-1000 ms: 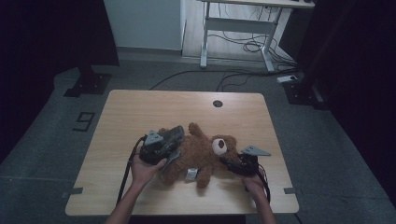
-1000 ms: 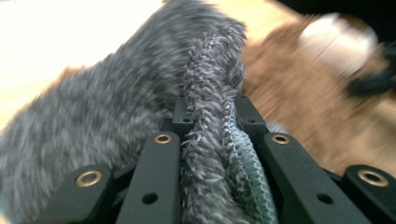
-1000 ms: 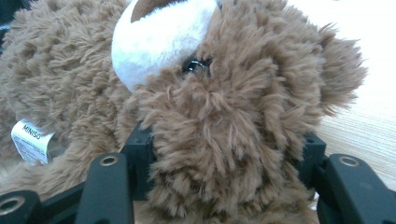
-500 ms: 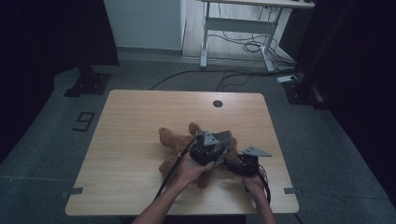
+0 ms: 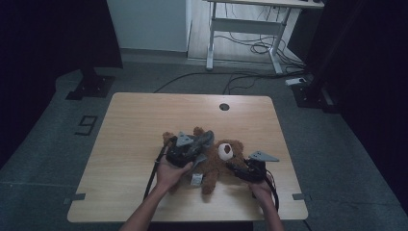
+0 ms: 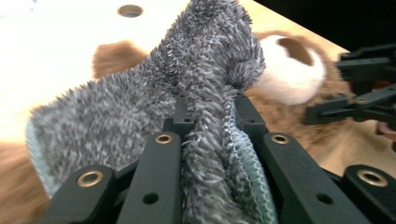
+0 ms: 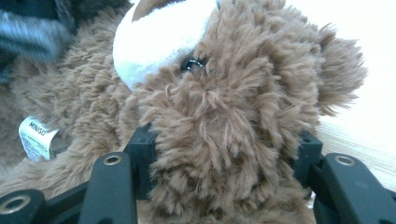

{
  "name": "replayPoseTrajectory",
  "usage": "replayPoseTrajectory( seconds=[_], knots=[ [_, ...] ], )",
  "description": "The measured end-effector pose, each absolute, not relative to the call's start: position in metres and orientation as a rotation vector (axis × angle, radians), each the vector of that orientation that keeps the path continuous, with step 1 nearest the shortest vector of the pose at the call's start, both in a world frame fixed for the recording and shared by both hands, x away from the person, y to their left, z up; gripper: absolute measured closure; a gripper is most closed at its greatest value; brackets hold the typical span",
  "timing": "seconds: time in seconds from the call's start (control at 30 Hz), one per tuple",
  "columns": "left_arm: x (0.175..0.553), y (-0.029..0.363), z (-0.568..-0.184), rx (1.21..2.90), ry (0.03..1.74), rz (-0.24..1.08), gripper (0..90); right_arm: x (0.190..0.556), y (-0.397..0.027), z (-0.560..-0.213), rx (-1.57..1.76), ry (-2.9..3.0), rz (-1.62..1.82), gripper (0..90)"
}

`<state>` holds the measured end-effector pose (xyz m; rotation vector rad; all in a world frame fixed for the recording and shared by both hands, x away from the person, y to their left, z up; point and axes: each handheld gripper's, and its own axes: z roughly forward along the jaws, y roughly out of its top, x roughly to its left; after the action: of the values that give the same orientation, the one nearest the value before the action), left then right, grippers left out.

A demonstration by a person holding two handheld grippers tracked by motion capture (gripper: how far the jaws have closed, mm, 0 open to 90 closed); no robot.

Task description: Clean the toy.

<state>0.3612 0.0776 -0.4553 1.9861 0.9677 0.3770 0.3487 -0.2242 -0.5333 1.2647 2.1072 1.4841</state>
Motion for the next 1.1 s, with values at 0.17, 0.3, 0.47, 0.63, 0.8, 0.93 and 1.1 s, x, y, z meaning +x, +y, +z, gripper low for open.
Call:
replayPoseTrajectory(
  seconds=[0.17, 0.3, 0.47, 0.63, 0.8, 0.93, 1.1],
  knots=[
    [0.362, 0.108, -0.464, 1.975, 1.042, 0.398, 75.2, 0.349, -0.224, -0.533, 1.265, 2.107, 1.488, 43.7],
    [0.361, 0.124, -0.476, 1.983, 1.103, 0.392, 75.3, 0.349, -0.224, -0.534, 1.267, 2.105, 1.49, 43.6],
    [0.362, 0.133, -0.498, 2.008, 1.165, 0.376, 75.2, 0.349, -0.224, -0.535, 1.274, 2.099, 1.5, 43.7],
    [0.366, 0.138, -0.509, 2.017, 1.194, 0.363, 75.0, 0.349, -0.225, -0.535, 1.278, 2.095, 1.504, 43.7],
    [0.365, 0.145, -0.502, 1.997, 1.204, 0.367, 74.7, 0.349, -0.225, -0.535, 1.28, 2.092, 1.507, 43.7],
    [0.356, 0.145, -0.476, 1.935, 1.146, 0.39, 74.8, 0.348, -0.225, -0.535, 1.279, 2.093, 1.5, 43.9],
    [0.354, 0.114, -0.441, 1.933, 1.015, 0.42, 74.8, 0.346, -0.224, -0.534, 1.275, 2.092, 1.49, 43.9]
  ],
)
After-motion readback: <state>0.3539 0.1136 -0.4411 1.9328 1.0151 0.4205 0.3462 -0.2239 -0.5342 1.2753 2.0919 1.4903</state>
